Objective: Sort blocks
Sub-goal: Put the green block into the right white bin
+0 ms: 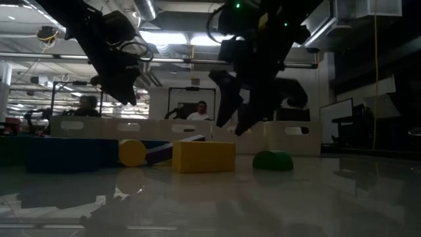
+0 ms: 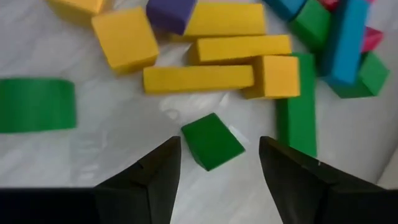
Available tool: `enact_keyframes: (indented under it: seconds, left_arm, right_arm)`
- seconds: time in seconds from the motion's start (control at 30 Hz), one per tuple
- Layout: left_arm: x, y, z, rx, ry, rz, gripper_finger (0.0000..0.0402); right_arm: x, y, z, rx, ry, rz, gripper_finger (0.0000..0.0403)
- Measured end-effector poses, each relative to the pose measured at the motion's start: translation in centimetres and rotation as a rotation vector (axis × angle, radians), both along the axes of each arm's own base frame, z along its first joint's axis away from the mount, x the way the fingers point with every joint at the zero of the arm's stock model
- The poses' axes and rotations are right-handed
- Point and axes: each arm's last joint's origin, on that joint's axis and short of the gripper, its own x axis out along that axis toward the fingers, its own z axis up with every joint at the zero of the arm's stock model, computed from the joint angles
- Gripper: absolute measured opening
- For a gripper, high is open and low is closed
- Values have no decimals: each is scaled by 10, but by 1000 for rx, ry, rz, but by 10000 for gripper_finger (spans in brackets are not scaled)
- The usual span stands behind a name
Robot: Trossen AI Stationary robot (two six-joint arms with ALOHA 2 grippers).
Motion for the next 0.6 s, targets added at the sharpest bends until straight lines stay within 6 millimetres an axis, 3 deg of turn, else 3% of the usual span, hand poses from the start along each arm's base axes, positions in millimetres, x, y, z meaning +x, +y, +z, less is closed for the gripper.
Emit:
enact_keyframes:
  seconds: [0.33, 0.6]
  left_arm:
    - [1, -1, 0, -2, -3, -1, 210]
    - [1, -1, 0, -5, -6, 2, 210]
  right_arm:
    - [7, -2, -11, -19, -14, 25, 218]
    - [7, -22, -16, 59, 7, 5, 218]
